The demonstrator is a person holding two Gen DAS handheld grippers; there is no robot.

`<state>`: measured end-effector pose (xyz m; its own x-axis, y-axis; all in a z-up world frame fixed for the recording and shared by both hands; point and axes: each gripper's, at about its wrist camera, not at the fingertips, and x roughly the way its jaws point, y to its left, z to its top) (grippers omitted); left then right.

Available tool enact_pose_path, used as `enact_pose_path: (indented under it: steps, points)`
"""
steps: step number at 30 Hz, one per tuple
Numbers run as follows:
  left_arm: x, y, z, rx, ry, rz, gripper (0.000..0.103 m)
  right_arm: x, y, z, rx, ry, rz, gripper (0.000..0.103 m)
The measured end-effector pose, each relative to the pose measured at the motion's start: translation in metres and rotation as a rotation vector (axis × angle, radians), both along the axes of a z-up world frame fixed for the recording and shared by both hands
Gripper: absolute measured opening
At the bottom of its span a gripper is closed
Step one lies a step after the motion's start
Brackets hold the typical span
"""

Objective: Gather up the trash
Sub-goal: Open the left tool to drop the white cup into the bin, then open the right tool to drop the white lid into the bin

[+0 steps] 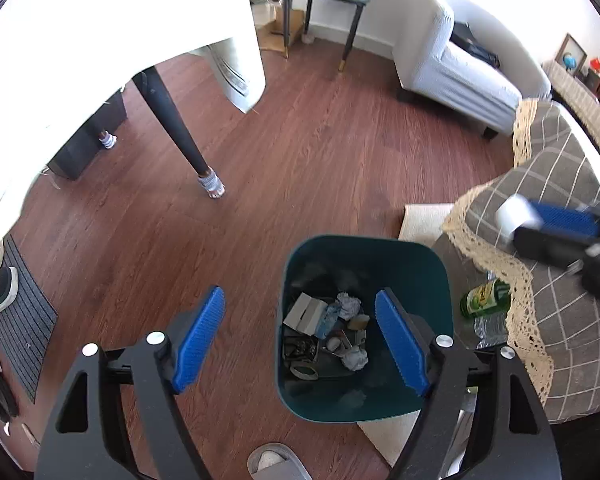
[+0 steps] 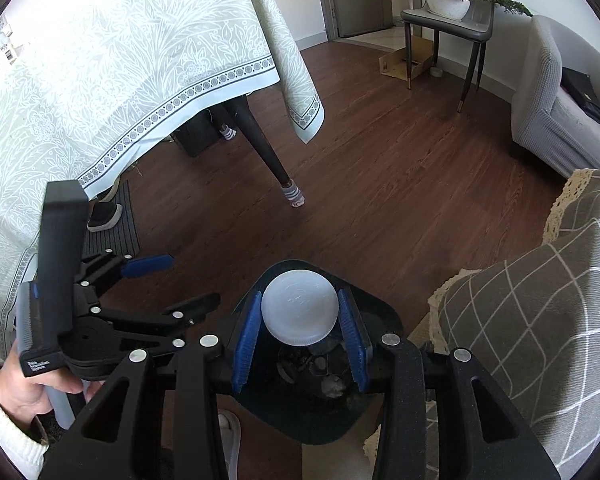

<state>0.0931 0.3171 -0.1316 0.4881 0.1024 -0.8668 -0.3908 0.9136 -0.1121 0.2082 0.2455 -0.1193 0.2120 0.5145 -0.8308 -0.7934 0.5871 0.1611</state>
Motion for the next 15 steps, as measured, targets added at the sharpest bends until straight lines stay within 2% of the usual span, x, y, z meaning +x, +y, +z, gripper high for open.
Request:
enact_pose_path:
  steps: [9,15]
  points:
    - [-0.02,0.019,0.027,0.003,-0.077,0.041,0.083,-0.008,0.027,-0.045,-0.108,0.042,0.028,0.04]
    - [-0.028,0.014,0.054,0.049,-0.122,0.019,0.068,-0.011,0.037,-0.082,-0.197,0.073,0.045,0.04]
